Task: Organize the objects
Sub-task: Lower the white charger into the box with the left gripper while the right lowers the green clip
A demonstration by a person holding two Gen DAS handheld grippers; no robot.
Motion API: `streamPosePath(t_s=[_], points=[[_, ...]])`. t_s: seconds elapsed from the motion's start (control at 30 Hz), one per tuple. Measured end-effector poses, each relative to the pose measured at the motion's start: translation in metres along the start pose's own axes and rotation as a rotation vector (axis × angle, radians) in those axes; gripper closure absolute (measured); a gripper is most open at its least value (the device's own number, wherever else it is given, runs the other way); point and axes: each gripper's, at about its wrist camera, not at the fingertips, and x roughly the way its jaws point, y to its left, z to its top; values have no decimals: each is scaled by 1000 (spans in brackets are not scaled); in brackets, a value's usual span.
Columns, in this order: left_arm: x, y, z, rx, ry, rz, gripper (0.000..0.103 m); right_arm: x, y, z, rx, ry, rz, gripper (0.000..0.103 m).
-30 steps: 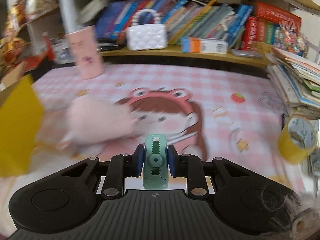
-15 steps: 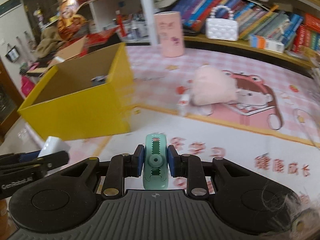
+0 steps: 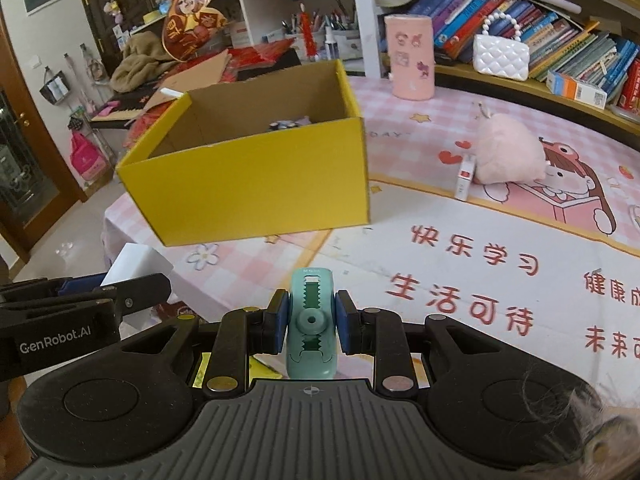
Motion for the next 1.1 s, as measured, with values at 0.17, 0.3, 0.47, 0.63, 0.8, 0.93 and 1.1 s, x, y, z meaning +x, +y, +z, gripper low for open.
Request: streamPosePath(t_s=[0.17,0.3,0.47,0.63,0.8,0.93,1.1], points=[[-10,14,6,-3,-36,-11,59,-5,18,1,2,-26,-4,80],[-15,22,18,-13,-82,-20,59,-9,25,13,-9,-67,-13,80],[-11,22,38,-4,-147,-15,59,-11,24,42,-16,-147,-24,80],[-2,23,62,-13,-203,5,59,-3,23,75,-42,-221,-23,80],[15,21,84,-5,-224,32,59,15,18,105,-54,-251,-6,80],[36,17,98,4,-217,48,59,33,16,127,-81,-270,4,80],[63,8,107,29,-192,81,59,61,10,148,-109,-263,22,80]])
